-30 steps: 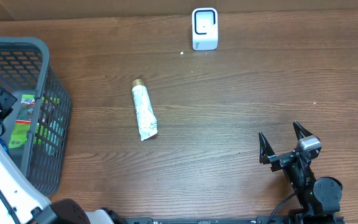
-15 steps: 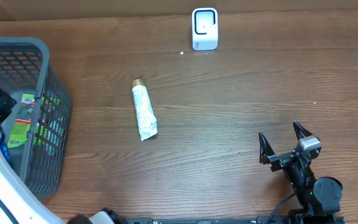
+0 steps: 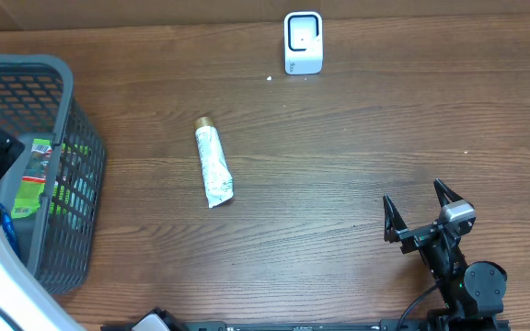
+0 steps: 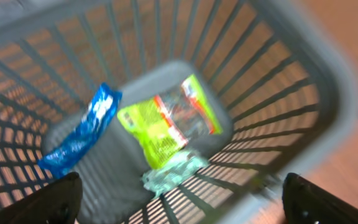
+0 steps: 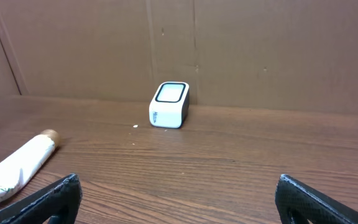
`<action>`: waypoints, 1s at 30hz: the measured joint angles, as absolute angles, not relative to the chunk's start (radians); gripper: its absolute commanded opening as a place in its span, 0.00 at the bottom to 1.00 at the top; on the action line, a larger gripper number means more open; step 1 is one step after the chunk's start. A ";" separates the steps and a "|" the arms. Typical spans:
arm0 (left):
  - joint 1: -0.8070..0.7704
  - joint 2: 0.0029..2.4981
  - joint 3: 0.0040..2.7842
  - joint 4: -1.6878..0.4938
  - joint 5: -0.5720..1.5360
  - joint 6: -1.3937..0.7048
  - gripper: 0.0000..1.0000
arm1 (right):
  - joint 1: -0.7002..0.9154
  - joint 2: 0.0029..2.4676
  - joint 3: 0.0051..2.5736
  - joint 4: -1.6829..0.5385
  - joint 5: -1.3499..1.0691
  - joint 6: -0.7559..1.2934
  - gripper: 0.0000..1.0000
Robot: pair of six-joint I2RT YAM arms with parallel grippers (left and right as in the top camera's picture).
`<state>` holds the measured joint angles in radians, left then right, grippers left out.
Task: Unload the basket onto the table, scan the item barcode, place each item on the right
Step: 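Move the left gripper back over the basket and lower it, then reach into the basket toward the green candy bag with the left gripper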
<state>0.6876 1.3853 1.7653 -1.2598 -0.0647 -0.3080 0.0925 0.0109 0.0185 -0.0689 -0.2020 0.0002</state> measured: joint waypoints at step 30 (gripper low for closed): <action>0.642 2.132 1.663 -1.040 -0.005 0.064 0.40 | 0.093 0.011 0.019 -0.068 -0.202 0.000 1.00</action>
